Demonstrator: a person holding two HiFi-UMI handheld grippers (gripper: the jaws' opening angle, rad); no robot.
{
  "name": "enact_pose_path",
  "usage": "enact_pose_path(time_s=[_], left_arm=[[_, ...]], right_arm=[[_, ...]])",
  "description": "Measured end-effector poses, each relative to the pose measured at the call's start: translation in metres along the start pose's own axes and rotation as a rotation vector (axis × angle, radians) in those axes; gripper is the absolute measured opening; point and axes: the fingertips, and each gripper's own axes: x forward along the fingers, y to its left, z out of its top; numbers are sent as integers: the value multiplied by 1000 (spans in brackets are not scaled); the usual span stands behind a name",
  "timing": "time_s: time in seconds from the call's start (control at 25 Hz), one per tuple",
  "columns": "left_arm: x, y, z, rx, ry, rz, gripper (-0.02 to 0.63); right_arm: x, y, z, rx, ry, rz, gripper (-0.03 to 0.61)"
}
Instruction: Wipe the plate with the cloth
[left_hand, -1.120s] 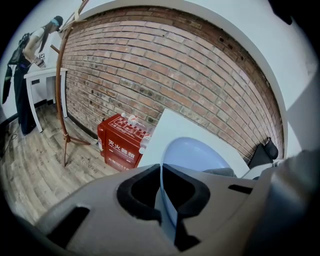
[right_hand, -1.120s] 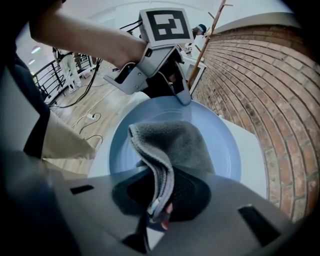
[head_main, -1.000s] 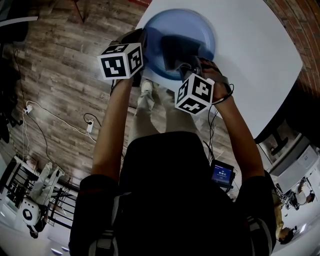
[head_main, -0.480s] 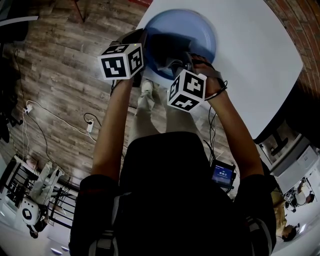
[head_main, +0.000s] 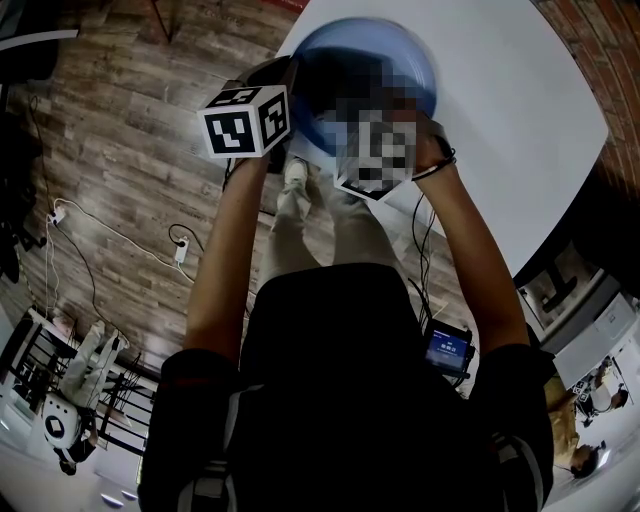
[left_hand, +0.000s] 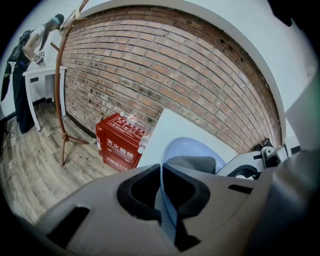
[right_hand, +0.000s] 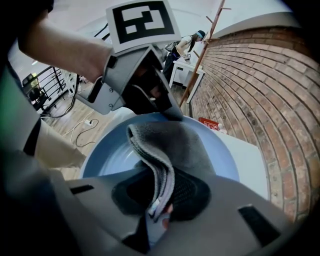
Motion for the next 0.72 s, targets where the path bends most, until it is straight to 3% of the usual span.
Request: enact_pose_path(time_s=[0.72], left_arm=[[-1, 0, -2, -7, -3, 0, 29]], right_arm=[[1, -34, -16, 69, 25, -61, 54]])
